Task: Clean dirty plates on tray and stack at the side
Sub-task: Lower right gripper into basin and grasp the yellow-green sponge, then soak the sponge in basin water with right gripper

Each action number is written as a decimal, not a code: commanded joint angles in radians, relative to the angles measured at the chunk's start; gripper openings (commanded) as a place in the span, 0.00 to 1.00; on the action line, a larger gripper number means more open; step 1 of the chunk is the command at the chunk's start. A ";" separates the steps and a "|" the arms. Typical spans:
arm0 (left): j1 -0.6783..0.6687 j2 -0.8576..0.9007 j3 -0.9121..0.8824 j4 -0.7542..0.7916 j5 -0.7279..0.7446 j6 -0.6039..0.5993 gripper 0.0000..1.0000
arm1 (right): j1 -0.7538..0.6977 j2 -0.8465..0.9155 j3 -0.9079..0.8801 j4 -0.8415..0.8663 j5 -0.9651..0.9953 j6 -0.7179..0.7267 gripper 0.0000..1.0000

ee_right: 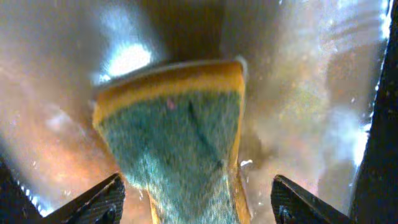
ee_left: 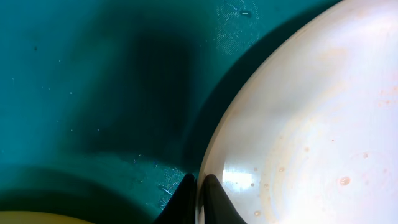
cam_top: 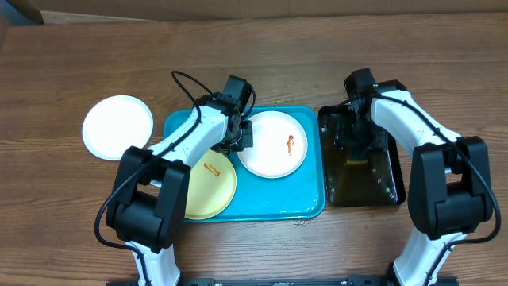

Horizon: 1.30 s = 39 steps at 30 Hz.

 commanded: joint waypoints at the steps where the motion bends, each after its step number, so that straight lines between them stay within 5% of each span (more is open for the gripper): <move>1: -0.001 -0.005 -0.021 0.000 -0.029 -0.013 0.07 | 0.000 -0.019 0.002 0.029 0.025 0.002 0.75; 5: -0.001 -0.005 -0.021 0.000 -0.029 -0.013 0.07 | 0.000 -0.018 -0.002 0.029 0.022 0.002 0.67; 8: -0.001 -0.005 -0.021 0.000 -0.029 -0.013 0.07 | 0.000 -0.018 -0.002 0.030 0.022 0.002 0.09; 9: -0.001 -0.005 -0.021 0.000 -0.029 -0.013 0.07 | 0.000 -0.018 -0.002 0.028 0.022 0.001 0.04; 12: -0.001 -0.005 -0.021 0.000 -0.028 -0.013 0.07 | 0.000 -0.018 -0.002 0.026 0.023 0.001 0.04; 13: -0.001 -0.005 -0.021 0.000 -0.028 -0.013 0.07 | 0.000 -0.018 -0.002 0.028 0.023 0.001 0.15; 14: -0.001 -0.005 -0.021 0.000 -0.028 -0.013 0.07 | 0.000 -0.018 -0.002 0.033 0.023 0.001 0.54; 15: -0.001 -0.005 -0.021 0.000 -0.029 -0.013 0.07 | -0.002 -0.018 -0.002 0.042 0.025 0.001 0.79; 24: -0.001 -0.005 -0.021 -0.001 -0.029 -0.013 0.07 | -0.011 -0.018 -0.002 0.136 0.031 0.001 0.79; 27: -0.001 -0.005 -0.021 0.000 -0.029 -0.013 0.07 | -0.011 -0.018 -0.002 0.137 0.030 0.001 0.68; 30: -0.001 -0.005 -0.021 -0.001 -0.029 -0.013 0.07 | -0.011 -0.018 -0.002 0.135 0.030 0.001 0.43; 31: -0.001 -0.005 -0.021 -0.001 -0.029 -0.013 0.07 | -0.011 -0.018 -0.002 0.138 0.030 0.001 0.18; 32: -0.001 -0.005 -0.021 -0.001 -0.029 -0.013 0.07 | -0.011 -0.018 -0.002 0.143 0.030 0.001 0.04; 34: -0.001 -0.005 -0.021 -0.001 -0.029 -0.013 0.07 | -0.011 -0.018 -0.002 0.154 0.030 0.000 0.04; 35: -0.001 -0.005 -0.021 0.000 -0.029 -0.013 0.07 | -0.011 -0.018 -0.002 0.159 0.030 -0.008 0.17; 36: -0.001 -0.005 -0.021 0.000 -0.029 -0.013 0.08 | -0.011 -0.018 0.003 0.156 0.030 -0.027 0.51; 37: -0.001 -0.005 -0.021 0.000 -0.029 -0.013 0.11 | -0.011 -0.020 0.015 0.133 0.030 -0.043 0.71; 39: -0.001 -0.005 -0.021 -0.001 -0.029 -0.012 0.15 | -0.011 -0.020 0.068 0.042 0.030 -0.048 0.70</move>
